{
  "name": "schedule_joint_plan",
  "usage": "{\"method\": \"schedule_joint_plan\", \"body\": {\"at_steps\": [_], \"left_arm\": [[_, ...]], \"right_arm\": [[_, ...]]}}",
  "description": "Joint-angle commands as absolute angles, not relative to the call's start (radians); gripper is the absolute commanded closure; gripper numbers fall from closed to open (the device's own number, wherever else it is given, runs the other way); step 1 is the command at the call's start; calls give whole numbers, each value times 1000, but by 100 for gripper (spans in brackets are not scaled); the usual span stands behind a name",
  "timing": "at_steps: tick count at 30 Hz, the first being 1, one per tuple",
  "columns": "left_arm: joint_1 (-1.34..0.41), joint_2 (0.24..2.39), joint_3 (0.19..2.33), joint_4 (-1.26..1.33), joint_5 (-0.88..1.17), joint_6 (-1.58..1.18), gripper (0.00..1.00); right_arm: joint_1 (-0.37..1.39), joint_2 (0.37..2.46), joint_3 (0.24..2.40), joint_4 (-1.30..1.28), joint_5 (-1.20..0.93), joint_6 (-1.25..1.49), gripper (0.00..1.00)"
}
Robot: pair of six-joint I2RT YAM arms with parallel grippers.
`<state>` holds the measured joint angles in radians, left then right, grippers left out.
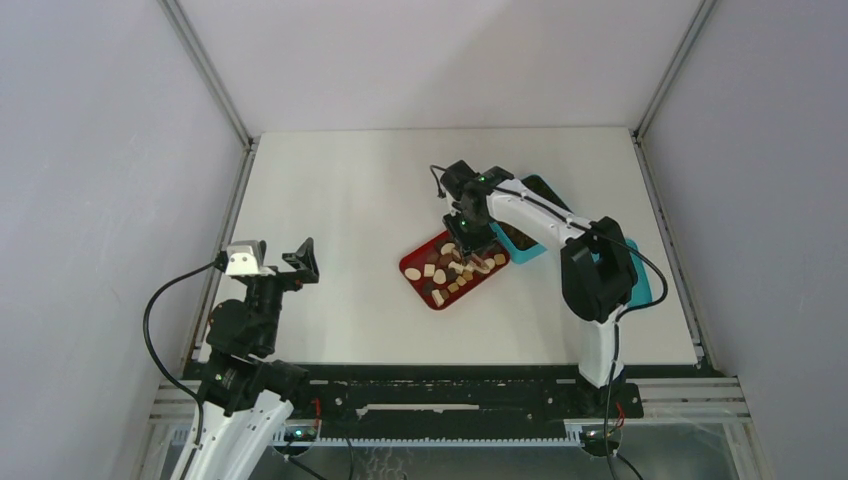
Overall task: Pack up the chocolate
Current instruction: Pick up the fake chocolate from the plate.
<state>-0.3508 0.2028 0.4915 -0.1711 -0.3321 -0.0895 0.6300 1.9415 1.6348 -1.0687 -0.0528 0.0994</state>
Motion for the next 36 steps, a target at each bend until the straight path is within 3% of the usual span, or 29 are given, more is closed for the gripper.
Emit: {"method": "schedule_joint_plan", "body": {"at_steps": [1,23,36], "left_arm": [[-342,208,503,-156,-321,-100,0],[-342,212,503,-159,-325,-100,0],[-342,208,503,-160,-324,-98,0]], "right_arm": [[651,1964,1645,-1066,-65,106,57],[645,2031,1679,-1094,96,135,58],[657,2061,1716,-1085,20,110,55]]}}
